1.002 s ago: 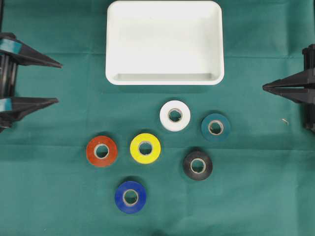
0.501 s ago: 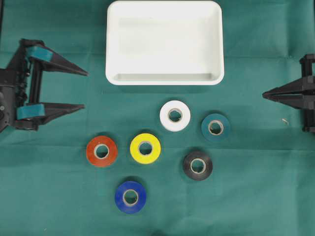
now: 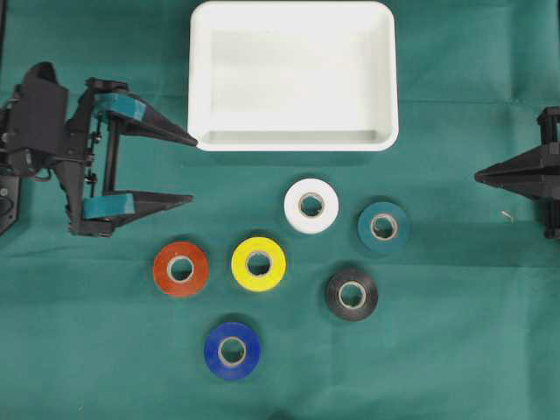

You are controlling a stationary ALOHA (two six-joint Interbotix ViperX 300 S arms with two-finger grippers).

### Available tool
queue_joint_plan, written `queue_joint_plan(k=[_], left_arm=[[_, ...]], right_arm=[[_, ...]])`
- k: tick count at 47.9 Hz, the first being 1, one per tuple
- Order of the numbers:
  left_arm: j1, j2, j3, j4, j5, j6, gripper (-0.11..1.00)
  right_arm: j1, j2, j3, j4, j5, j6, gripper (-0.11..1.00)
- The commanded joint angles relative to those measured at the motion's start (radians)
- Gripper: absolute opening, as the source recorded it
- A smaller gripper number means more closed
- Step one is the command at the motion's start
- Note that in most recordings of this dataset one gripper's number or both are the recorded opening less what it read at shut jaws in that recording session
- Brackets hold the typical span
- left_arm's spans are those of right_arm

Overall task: Put the tape into the white case with the left arm.
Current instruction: 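Move the left gripper toward the white tape roll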

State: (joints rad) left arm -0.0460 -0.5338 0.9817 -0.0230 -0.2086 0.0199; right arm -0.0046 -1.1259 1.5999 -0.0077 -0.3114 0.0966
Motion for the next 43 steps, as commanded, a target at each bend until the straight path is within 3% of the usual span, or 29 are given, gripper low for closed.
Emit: queue_joint_plan(k=[1,18,43], left_arm=[[-0.006,0.006,-0.037,-0.003,-0.002,0.0,0.98],[-0.006,0.006,-0.046,-0.003,0.011,-0.003,0.98],[-0.014,0.057,-0.127,-0.003,0.15,-0.002,0.98]], right_arm=[[-0.002,-0.012,0.0,-0.002,0.015,0.005,-0.09],[-0.002,-0.051,-0.005,-0.002,0.034,0.005,-0.09],[-0.002,-0.049,-0.009,-0.002,0.034,0.005,-0.09]])
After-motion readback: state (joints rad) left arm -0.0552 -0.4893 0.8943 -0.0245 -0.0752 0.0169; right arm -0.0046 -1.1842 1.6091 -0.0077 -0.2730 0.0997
